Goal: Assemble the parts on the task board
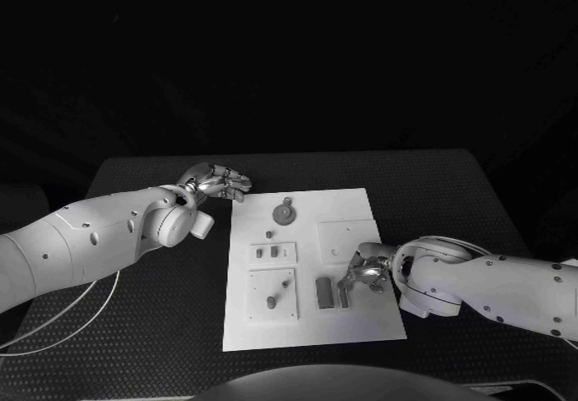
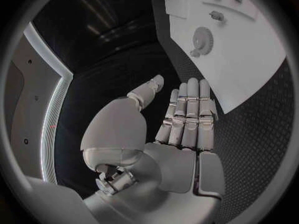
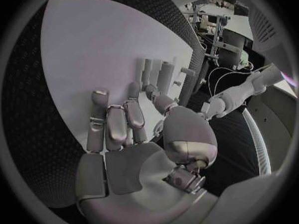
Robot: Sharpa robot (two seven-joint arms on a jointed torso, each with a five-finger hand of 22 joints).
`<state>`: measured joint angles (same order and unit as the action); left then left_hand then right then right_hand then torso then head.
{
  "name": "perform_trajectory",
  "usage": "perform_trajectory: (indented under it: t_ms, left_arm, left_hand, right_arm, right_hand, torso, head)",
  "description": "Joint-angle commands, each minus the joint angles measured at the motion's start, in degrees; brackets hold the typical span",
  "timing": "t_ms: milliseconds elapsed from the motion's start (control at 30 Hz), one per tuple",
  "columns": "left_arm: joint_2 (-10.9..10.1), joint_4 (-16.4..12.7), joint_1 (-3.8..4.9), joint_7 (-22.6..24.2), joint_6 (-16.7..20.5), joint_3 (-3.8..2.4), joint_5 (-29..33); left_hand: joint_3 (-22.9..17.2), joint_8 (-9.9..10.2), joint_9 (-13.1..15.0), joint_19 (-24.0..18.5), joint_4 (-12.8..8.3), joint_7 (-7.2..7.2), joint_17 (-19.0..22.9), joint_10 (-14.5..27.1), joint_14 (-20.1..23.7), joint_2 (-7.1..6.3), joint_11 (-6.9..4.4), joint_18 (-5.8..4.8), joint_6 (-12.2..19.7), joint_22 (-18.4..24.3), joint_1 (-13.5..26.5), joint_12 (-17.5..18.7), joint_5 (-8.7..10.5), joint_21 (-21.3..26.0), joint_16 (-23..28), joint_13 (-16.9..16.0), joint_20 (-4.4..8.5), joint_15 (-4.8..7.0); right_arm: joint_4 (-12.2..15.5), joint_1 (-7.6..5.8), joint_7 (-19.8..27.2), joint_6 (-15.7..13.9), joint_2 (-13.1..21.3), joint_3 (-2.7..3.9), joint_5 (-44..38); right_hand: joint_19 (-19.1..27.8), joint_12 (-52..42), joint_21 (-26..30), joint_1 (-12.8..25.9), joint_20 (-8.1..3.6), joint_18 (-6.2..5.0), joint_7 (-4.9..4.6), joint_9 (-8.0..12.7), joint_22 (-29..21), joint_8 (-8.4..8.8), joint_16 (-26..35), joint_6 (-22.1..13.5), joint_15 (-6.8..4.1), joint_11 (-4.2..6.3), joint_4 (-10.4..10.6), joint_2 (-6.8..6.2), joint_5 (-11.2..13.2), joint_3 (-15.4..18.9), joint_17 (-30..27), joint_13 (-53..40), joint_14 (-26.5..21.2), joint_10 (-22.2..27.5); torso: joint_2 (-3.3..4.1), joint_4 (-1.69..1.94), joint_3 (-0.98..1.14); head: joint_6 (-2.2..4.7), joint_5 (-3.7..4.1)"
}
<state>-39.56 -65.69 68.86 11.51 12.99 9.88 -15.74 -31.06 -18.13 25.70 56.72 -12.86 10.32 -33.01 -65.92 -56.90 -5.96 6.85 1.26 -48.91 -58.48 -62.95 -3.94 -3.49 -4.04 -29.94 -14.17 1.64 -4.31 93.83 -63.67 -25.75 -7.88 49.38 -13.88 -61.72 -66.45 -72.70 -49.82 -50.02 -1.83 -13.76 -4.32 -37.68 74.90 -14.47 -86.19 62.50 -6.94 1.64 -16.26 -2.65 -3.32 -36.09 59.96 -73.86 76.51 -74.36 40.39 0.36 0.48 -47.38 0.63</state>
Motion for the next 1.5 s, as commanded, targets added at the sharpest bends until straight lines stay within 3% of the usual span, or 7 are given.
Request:
perform_trajectory:
  t_ms: [33, 367, 667, 867, 1100, 1233, 1500]
  left_arm:
    - [0.08, -0.14, 0.06, 0.35, -0.73, -0.03, 0.21]
    - [0.09, -0.14, 0.06, 0.39, -0.69, -0.03, 0.21]
    - [0.1, -0.12, 0.06, 0.56, -0.47, -0.03, 0.25]
    - [-0.01, -0.11, 0.07, 0.54, -0.13, -0.04, 1.39]
    - [-0.25, 0.05, 0.1, 0.52, 0.12, -0.06, 2.68]
    - [-0.23, 0.67, 0.16, 0.47, 0.19, -0.08, 3.66]
    - [1.47, 3.89, 0.78, 0.85, 0.48, -0.14, 4.5]
  left_hand:
    - [0.06, -0.33, -0.07, 0.18, 0.2, 0.08, -0.07, 0.1, -0.51, 0.15, 0.21, 0.53, 0.19, 0.09, 0.52, -0.17, -0.08, 0.01, 0.22, 0.06, -0.24, 0.02]
    - [0.05, -0.34, -0.07, 0.17, 0.18, 0.07, -0.11, 0.1, -0.52, 0.14, 0.2, 0.53, 0.18, 0.1, 0.5, -0.18, -0.07, 0.01, 0.26, 0.07, -0.24, 0.02]
    - [0.09, -0.34, -0.08, 0.16, 0.19, 0.08, -0.15, 0.1, -0.52, 0.08, 0.21, 0.52, 0.19, 0.1, 0.54, -0.17, -0.06, 0.01, 0.3, 0.08, -0.25, 0.02]
    - [0.14, -0.34, -0.09, 0.12, 0.2, 0.06, -0.19, 0.11, -0.48, 0.03, 0.21, 0.5, 0.21, 0.12, 0.59, -0.17, -0.06, 0.03, 0.37, 0.09, -0.27, -0.01]
    - [0.18, -0.36, -0.1, 0.03, 0.22, 0.03, -0.23, 0.09, -0.39, -0.03, 0.21, 0.48, 0.2, 0.14, 0.66, -0.18, -0.05, 0.07, 0.48, 0.1, -0.3, -0.05]
    - [0.2, -0.39, -0.1, -0.02, 0.25, 0.01, -0.25, 0.07, -0.35, -0.03, 0.2, 0.47, 0.18, 0.16, 0.69, -0.19, -0.06, 0.09, 0.55, 0.1, -0.32, -0.07]
    - [0.19, -0.53, -0.09, -0.39, 0.37, -0.09, -0.29, -0.01, 0.06, 0.25, 0.5, 0.42, -0.01, 0.25, 0.77, -0.21, -0.06, 0.18, 1.06, 0.12, -0.44, -0.24]
  right_arm:
    - [-0.19, 0.45, -1.14, 1.56, -0.17, -0.3, -3.16]
    - [-0.39, 0.46, -0.55, 0.65, 0.08, -0.3, -3.11]
    - [-1.42, 0.45, 3.78, -3.86, 0.3, -0.29, 0.15]
    - [-2.61, 0.05, 7.82, -6.97, 1.13, -0.21, 2.15]
    - [-6.31, -1.75, 15.54, -9.65, 0.78, 0.64, 7.14]
    - [-10.77, -2.23, 24.02, -9.97, -0.63, 2.58, 13.75]
    - [-28.74, -2.99, 38.14, -5.18, -8.1, 6.27, 26.27]
  right_hand:
    - [0.02, -0.36, -0.33, -2.41, -0.19, -1.24, -0.12, 0.4, 1.18, -0.03, 0.14, -0.08, -0.29, 0.15, -0.44, 0.2, 0.18, -0.1, 0.08, -0.03, 0.1, -0.32]
    - [0.28, -0.1, -0.37, -4.3, 0.12, -1.24, -0.13, 0.32, 1.16, -0.18, 0.23, -0.13, -0.25, 0.11, -0.24, -0.94, 0.21, 0.93, -0.17, 0.18, -0.13, -0.11]
    - [-0.37, 0.75, 0.4, 2.96, 0.07, -1.24, -1.11, 1.3, 0.81, 1.33, 0.6, -2.69, 0.32, -0.85, 10.93, -12.29, 0.16, -1.4, -1.06, 0.81, -0.56, 0.96]
    - [0.4, 2.17, 0.57, 7.69, 0.22, -1.2, -1.6, 1.74, 1.03, 2.45, 0.83, -4.96, 0.61, -1.32, 12.85, -14.18, 0.2, 2.31, -2.13, 1.91, -1.45, 2.84]
    - [1.44, 2.98, 0.89, 9.24, -0.27, -1.24, -2.38, 2.13, 1.09, 3.33, 1.02, -7.0, 1.21, -1.93, 12.79, -14.02, 0.18, 5.22, -2.97, 2.5, -2.61, 4.55]
    - [1.58, 3.18, 0.94, 8.4, -0.35, -1.24, -2.64, 2.2, 1.08, 3.59, 1.18, -7.74, 1.42, -2.15, 12.68, -12.93, 0.18, 4.94, -3.74, 2.67, -3.24, 5.12]
    - [5.67, 8.3, 2.96, 5.56, 1.84, -1.15, -3.11, 2.25, 0.8, 3.47, 4.49, -8.66, 1.97, -2.68, 2.62, -2.8, 0.16, 11.13, -8.72, 6.89, -8.51, 11.24]
  torso:
    - [-0.02, -0.04, 0.0]
    - [-0.03, -0.07, 0.02]
    - [-0.07, -0.04, -0.02]
    - [-0.13, -0.07, -0.08]
    - [-0.41, -0.14, -0.09]
    - [-0.92, -0.23, -0.12]
    - [-2.79, -0.8, -0.68]
  head:
    - [-0.01, 0.02]
    - [0.29, 0.03]
    - [1.65, 0.18]
    - [2.72, 0.23]
    - [5.06, -0.02]
    - [6.71, -0.03]
    - [10.51, -0.13]
